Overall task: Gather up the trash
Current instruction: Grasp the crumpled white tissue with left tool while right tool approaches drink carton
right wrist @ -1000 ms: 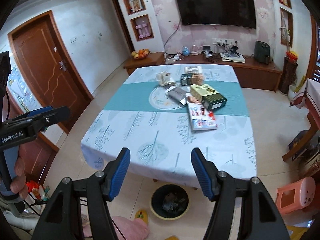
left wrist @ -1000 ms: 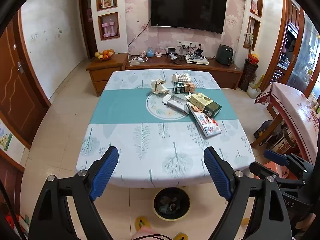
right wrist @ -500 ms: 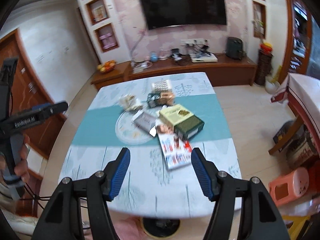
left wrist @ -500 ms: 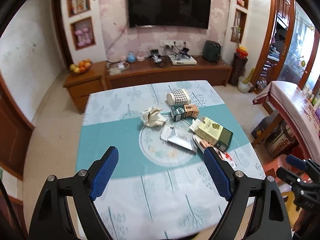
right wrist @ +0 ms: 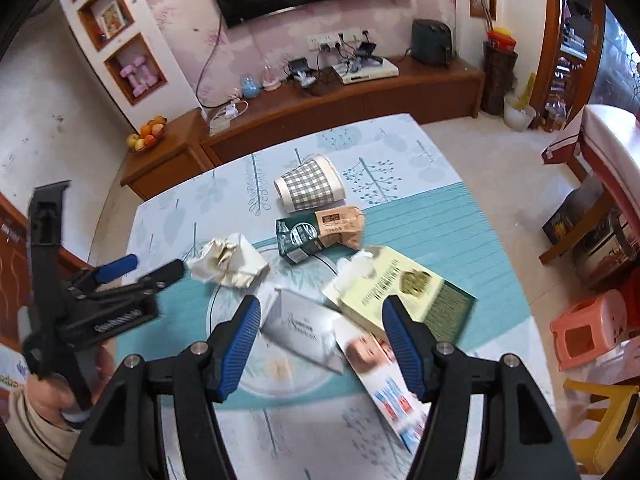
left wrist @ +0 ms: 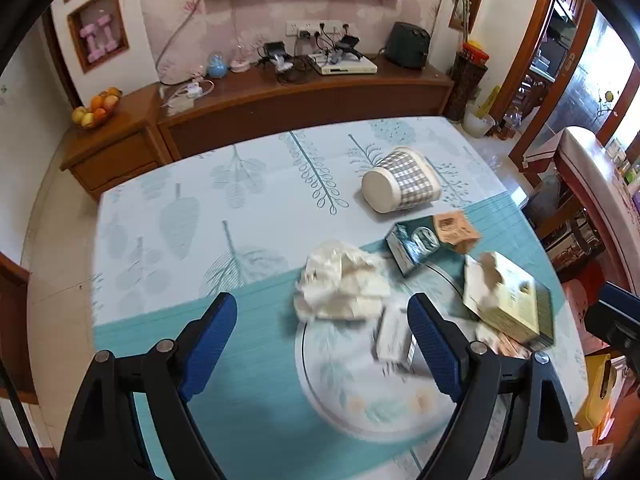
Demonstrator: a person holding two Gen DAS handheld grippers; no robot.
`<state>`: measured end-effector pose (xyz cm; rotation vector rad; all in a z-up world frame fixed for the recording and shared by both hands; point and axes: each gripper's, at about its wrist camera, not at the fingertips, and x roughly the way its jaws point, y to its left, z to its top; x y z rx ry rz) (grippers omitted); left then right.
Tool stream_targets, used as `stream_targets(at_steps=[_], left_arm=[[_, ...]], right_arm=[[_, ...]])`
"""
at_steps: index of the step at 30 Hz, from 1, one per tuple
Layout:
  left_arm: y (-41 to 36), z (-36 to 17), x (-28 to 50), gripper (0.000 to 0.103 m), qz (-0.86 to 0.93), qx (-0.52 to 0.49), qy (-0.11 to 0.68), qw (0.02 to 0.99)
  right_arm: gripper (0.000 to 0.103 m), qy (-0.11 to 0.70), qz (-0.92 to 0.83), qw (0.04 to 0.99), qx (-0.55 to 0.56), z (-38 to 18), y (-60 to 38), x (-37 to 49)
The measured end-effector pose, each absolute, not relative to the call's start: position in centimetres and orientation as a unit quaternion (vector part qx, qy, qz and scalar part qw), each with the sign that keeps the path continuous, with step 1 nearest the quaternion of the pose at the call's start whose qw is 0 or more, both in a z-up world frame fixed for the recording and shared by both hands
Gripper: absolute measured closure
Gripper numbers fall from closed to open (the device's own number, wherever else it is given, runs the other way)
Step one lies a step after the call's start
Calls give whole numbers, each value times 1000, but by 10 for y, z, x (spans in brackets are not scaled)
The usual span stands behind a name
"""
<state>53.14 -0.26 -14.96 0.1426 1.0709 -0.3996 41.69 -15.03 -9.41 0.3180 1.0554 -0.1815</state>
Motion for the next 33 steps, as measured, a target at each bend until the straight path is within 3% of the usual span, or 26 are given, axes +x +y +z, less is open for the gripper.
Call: stream_targets(at_steps=[6, 8, 9, 14, 16, 24, 27, 33], left_arm=[[-26, -191, 561, 17, -199, 75, 526, 823], [-32, -200, 564, 36, -203, 77, 530, 820], [-35, -204, 566, 52, -208, 78, 534, 816], [-32, -200, 562, 68, -221, 62, 514, 827], [-22, -194, 560, 83, -220, 53, 503, 834], [36, -177, 564, 85, -184, 5, 489, 853], [60, -175, 563, 85, -177, -22, 491, 853], [88, -180, 558, 85, -162, -40, 496, 852]], right_arm=[[39, 513, -98, 834, 175, -115, -152, 452], [39, 517, -104, 829, 189, -123, -155, 462], [39, 520, -107, 824, 198, -128, -157, 468], [39, 538, -118, 797, 248, -154, -162, 492], [39, 542, -119, 789, 264, -160, -162, 500], [39, 552, -164, 742, 344, -194, -167, 541], [29, 558, -195, 728, 348, -203, -169, 551], [28, 575, -238, 701, 348, -225, -168, 565]])
